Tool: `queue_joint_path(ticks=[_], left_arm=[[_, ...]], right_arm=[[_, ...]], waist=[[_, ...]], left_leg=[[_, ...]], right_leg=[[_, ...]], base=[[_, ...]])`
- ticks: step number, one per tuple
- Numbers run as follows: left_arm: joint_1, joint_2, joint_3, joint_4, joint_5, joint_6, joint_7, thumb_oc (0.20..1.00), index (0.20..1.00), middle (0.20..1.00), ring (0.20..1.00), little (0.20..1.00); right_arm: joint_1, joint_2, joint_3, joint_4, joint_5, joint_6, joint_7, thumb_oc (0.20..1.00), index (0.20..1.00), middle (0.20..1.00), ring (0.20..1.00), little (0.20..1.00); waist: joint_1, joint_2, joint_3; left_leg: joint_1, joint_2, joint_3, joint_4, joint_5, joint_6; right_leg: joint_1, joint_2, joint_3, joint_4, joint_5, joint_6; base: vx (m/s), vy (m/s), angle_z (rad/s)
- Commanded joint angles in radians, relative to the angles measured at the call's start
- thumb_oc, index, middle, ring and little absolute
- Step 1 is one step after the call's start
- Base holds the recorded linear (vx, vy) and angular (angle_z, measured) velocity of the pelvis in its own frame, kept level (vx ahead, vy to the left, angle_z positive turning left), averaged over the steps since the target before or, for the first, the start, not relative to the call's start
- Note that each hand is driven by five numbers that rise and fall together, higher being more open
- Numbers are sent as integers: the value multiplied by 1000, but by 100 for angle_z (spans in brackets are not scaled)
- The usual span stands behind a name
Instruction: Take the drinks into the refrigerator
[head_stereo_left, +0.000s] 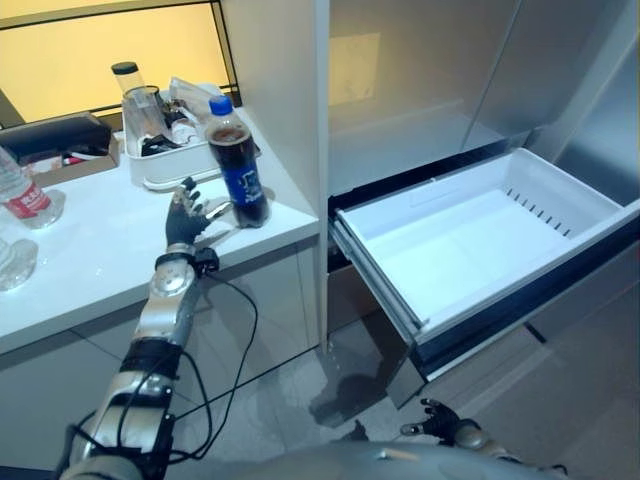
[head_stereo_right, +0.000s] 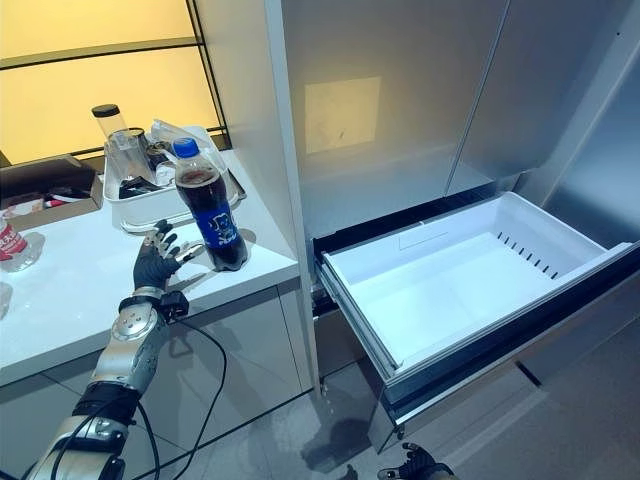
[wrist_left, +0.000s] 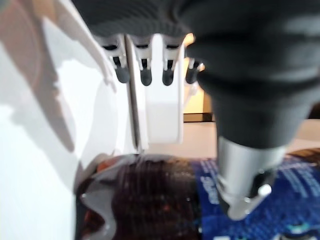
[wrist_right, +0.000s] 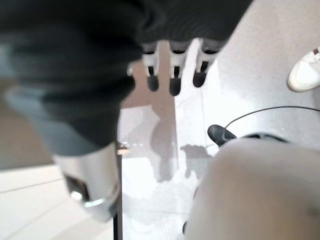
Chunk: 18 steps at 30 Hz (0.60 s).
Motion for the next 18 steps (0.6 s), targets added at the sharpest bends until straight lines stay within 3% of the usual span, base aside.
queue_joint_path(ticks=[1,18], left_arm=[[-159,73,-13,63,-29,-24,-20,1000,1000,1000,1000,1000],[-359,70,-128,212,-99,11,-70,1000,1000,1000,1000,1000]], right_arm=[[0,52,77,43,-14,10,-2,1000,1000,1000,1000,1000],[-9,46,85,61,6,14,-11,1000,1000,1000,1000,1000]], waist=[[-31,-42,11],[-55,-35,8]], left_leg=[[-56,-29,13,0,-2,18],[-66,-28,26,0,5,17]], right_leg=[[47,-37,36,6,-30,70],[30,-36,49,6,-17,74]], base=[[0,0,0],[-3,0,-4]])
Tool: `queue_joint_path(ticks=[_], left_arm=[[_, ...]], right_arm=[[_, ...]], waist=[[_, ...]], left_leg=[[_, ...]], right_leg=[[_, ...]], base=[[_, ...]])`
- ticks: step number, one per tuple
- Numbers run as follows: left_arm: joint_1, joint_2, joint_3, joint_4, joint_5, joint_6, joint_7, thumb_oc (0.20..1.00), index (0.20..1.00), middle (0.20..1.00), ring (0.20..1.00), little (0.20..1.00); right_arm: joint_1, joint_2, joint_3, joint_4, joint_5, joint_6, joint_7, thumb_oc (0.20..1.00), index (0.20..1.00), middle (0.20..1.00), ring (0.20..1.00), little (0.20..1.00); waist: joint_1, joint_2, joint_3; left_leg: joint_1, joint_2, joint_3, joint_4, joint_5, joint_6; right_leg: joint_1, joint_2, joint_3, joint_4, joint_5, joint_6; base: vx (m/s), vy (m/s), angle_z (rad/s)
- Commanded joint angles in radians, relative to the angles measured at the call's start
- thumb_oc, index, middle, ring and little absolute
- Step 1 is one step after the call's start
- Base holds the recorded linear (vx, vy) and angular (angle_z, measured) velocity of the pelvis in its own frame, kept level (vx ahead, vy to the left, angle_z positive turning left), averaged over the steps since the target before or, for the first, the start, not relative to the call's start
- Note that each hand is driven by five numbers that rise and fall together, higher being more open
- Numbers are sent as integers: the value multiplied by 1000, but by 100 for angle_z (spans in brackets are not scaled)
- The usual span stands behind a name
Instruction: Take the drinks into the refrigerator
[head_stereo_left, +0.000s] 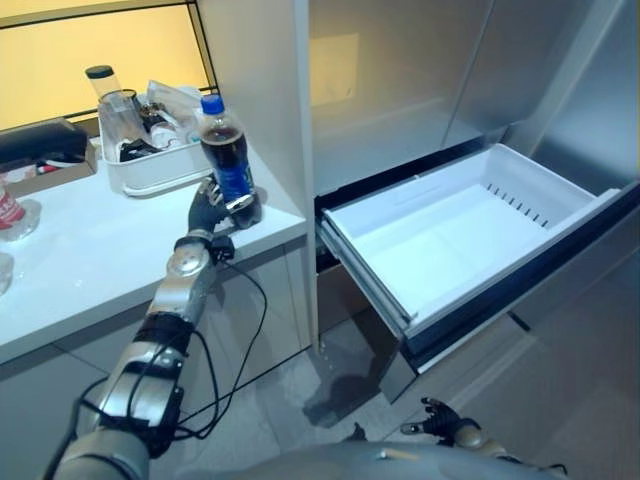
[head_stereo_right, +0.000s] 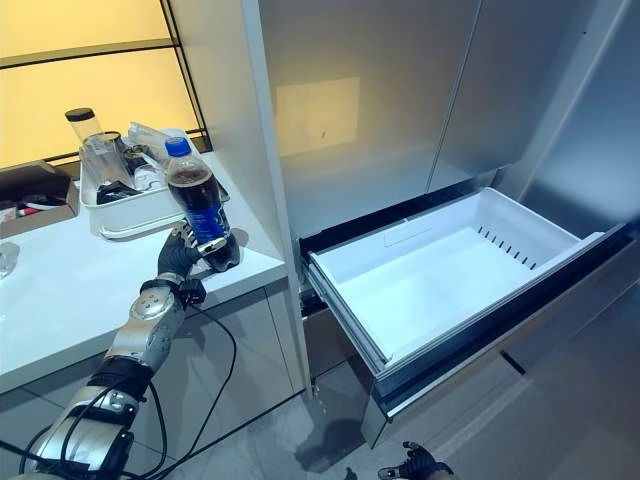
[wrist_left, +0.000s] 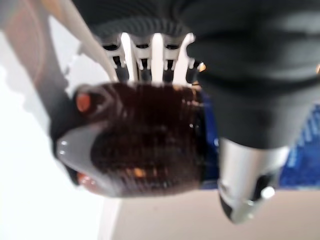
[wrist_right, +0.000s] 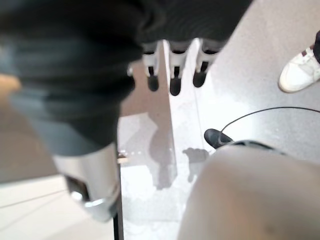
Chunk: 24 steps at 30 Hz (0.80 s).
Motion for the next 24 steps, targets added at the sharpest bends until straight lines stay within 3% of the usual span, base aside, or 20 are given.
queue_joint_path(ticks=[1,13,14,15,16,24], left_arm=[[-206,65,-16,71,-43,-28,-19,1000,1000,1000,1000,1000],[-297,70,-69,141,-35,-21,-41,1000,1000,1000,1000,1000],[-302,66,-69,148,-34,-22,-38,947,947,947,947,947],[-302,66,-69,149,-34,-23,-38,504,504,504,504,504],[-306,62,-65,146,-42,-28,-36,200,200,200,200,200],[-271,36,-44,113,-47,-49,-19,200,200,200,200,200]], right_arm=[[-10,49,83,63,6,14,2,1000,1000,1000,1000,1000],[-19,41,84,63,22,11,2,1000,1000,1000,1000,1000],[-19,40,85,63,21,12,2,1000,1000,1000,1000,1000],[-19,40,85,63,21,12,2,1000,1000,1000,1000,1000],[-19,37,82,60,22,10,0,1000,1000,1000,1000,1000],[-15,34,70,56,27,3,-10,1000,1000,1000,1000,1000]], waist=[[-26,-29,11],[-41,-22,10],[-43,-21,10],[-43,-21,10],[-45,-21,10],[-48,-23,10]], left_leg=[[-65,-29,3,0,5,17],[-69,-29,11,0,5,16],[-69,-29,12,0,5,16],[-69,-29,12,0,5,16],[-68,-28,13,0,4,16],[-66,-26,14,0,2,15]], right_leg=[[45,-37,26,5,-26,77],[36,-35,34,5,-23,79],[36,-35,35,5,-22,79],[36,-35,35,5,-22,79],[35,-34,36,5,-23,79],[36,-32,41,5,-24,78]], base=[[0,0,0],[1,-1,0],[9,-3,-3],[0,0,0],[0,0,0],[2,-2,-1]])
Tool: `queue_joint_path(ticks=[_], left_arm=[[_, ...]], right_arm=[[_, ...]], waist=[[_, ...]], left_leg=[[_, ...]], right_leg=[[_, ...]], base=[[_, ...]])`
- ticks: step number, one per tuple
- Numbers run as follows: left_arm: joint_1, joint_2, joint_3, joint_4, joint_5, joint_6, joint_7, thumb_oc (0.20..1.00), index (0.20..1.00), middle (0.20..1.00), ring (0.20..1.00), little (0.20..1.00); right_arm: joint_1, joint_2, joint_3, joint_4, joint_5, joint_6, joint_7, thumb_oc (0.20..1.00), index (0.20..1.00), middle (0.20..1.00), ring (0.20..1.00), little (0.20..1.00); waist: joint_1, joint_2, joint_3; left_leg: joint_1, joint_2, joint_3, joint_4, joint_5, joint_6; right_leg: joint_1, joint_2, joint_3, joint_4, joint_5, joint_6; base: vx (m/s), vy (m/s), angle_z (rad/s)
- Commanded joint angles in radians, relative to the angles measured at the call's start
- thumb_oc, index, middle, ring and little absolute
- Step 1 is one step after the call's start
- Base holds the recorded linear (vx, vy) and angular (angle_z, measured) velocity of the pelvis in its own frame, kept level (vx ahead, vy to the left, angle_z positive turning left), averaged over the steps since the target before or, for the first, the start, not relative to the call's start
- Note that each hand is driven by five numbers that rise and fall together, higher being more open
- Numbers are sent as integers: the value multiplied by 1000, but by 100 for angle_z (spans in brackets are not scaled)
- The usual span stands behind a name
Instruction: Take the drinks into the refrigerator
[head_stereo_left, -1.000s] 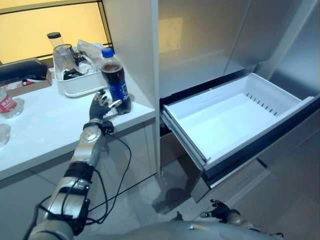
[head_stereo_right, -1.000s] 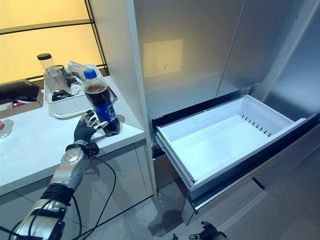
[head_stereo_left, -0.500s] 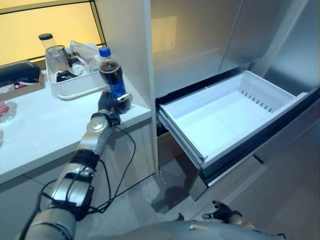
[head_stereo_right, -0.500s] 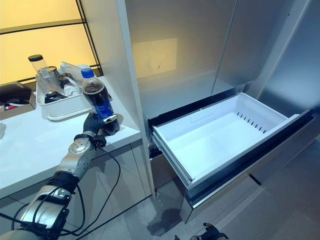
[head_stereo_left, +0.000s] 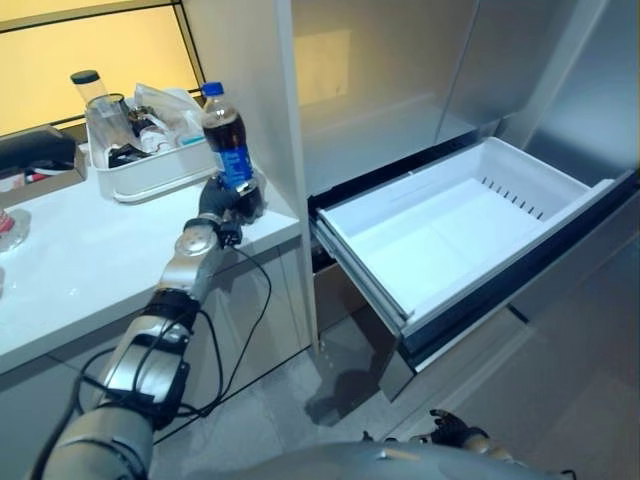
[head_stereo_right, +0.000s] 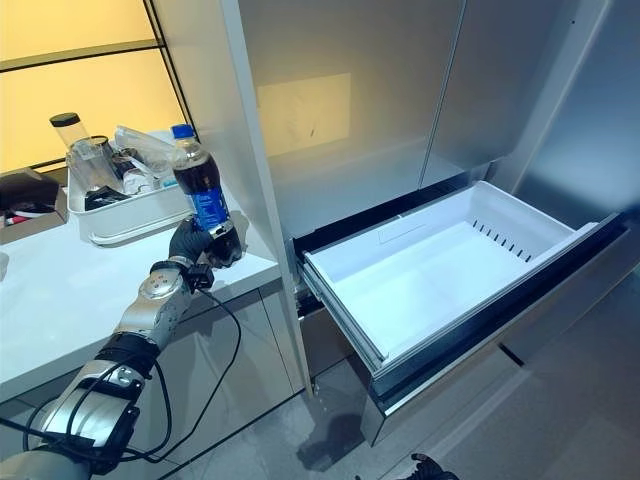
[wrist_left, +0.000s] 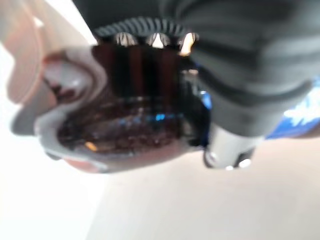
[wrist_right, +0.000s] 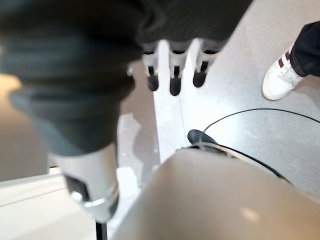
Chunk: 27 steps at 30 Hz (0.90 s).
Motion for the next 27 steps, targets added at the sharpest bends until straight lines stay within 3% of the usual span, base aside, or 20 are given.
queue_joint_path(ticks=[1,10,13,14,18,25,27], left_arm=[[-148,32,37,24,-8,-71,17,200,200,200,200,200],[27,1,113,-180,-38,-119,33,200,200,200,200,200],[174,-23,159,-345,-57,-141,9,200,200,200,200,200],[216,-17,182,-389,-56,-145,-10,200,200,200,200,200],[329,-42,201,-516,-58,-168,-34,200,200,200,200,200],[497,-109,240,-680,-31,-201,-83,200,200,200,200,200],[541,-122,267,-718,4,-211,-88,200,200,200,200,200]], right_arm=[[-25,57,29,34,30,-14,-10,1000,1000,1000,1000,1000],[-22,41,-105,8,167,-39,-59,1000,1000,1000,1000,1000],[-27,16,-239,-52,309,-76,-95,1000,1000,1000,1000,1000],[-8,-74,-327,-29,355,-83,-65,1000,1000,1000,1000,1000],[-8,-50,-404,-54,419,-126,-117,1000,1000,1000,1000,1000],[12,-149,-559,-339,456,-203,-194,1000,1000,1000,1000,1000],[26,-168,-608,-529,435,-238,-225,1000,1000,1000,1000,1000]], waist=[[-40,-39,18],[-33,-42,26],[-28,-44,34],[-28,-45,38],[-26,-43,43],[-23,-52,45],[-22,-57,44]], left_leg=[[-52,-25,1,-1,2,15],[-56,-25,-3,-1,1,16],[-60,-27,-10,-1,-1,18],[-55,-26,-11,-1,-7,17],[-61,-28,-11,-1,-6,21],[-60,-29,-18,-1,-15,25],[-60,-28,-20,-1,-17,26]], right_leg=[[57,-33,29,5,-28,77],[55,-32,28,5,-31,75],[52,-32,27,5,-32,72],[57,-31,28,5,-37,73],[50,-33,31,5,-34,74],[50,-35,35,5,-38,70],[52,-35,35,5,-39,69]], base=[[0,0,0],[3,0,-2],[0,0,0],[-1,10,-7],[-5,11,1],[3,4,-2],[0,0,0]])
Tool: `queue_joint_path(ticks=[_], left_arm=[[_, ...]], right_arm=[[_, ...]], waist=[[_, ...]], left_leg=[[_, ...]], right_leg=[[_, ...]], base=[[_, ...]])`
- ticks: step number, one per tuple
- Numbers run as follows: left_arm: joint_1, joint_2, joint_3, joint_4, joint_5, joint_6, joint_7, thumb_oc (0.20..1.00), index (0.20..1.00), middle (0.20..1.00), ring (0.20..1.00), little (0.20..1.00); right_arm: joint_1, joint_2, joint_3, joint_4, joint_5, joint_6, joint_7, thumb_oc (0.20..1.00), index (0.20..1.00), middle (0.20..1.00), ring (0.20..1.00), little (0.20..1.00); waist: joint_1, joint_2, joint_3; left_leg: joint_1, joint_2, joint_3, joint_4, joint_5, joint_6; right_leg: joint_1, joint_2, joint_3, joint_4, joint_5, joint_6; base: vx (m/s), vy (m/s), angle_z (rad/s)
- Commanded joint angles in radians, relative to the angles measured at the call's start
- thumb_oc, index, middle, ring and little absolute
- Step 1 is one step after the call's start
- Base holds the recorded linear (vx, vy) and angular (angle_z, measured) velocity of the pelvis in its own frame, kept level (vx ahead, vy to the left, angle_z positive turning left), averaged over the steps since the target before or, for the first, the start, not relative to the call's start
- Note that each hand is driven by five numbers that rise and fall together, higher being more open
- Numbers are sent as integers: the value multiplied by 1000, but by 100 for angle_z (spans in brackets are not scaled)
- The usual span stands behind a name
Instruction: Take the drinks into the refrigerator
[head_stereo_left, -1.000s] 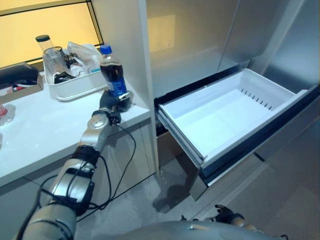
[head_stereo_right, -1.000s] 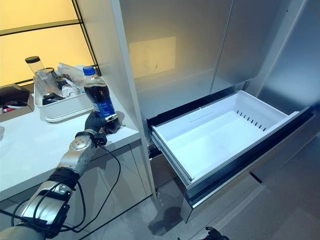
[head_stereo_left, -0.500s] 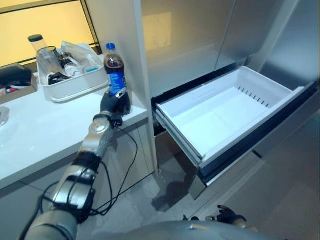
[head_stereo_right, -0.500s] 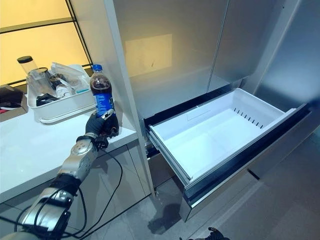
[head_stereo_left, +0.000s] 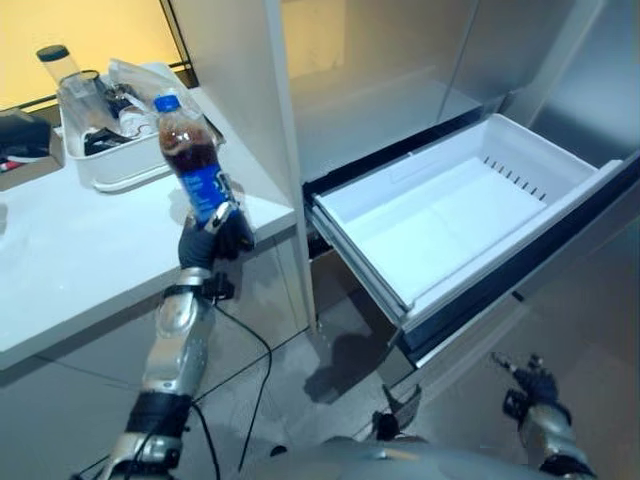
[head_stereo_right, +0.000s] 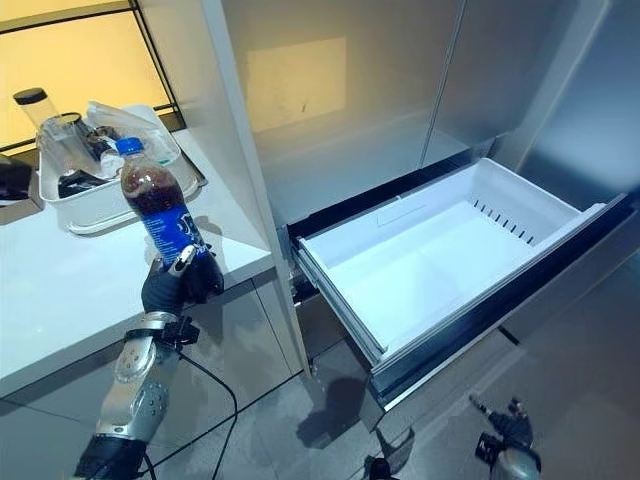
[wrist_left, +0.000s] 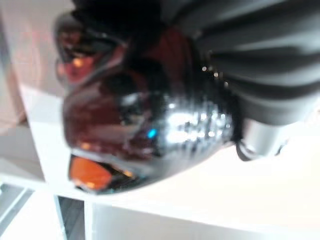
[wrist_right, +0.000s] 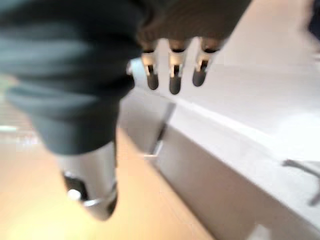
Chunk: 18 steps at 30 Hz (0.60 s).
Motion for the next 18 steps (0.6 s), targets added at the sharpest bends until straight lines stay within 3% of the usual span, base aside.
queue_joint_path(ticks=[1,9,18], left_arm=[[-18,12,66,-68,59,-85,-27,200,200,200,200,200],[33,-13,120,-126,124,-98,-20,200,200,200,200,200],[80,-17,131,-190,152,-94,-34,200,200,200,200,200]], right_arm=[[-63,-38,-59,-129,-22,-113,-57,1000,1000,1000,1000,1000],[-52,-23,-107,-564,-155,-159,-86,1000,1000,1000,1000,1000],[-84,-2,-99,-1105,-307,-191,-15,1000,1000,1000,1000,1000]], waist=[[-27,-54,-37],[-25,-63,-41],[-19,-65,-41]], left_leg=[[-59,-28,-31,1,-13,29],[-58,-22,-30,1,-15,32],[-58,-23,-30,1,-13,35]], right_leg=[[63,-38,16,10,-41,66],[61,-35,20,10,-44,60],[61,-32,25,10,-45,55]], base=[[0,0,0],[0,0,0],[0,0,0]])
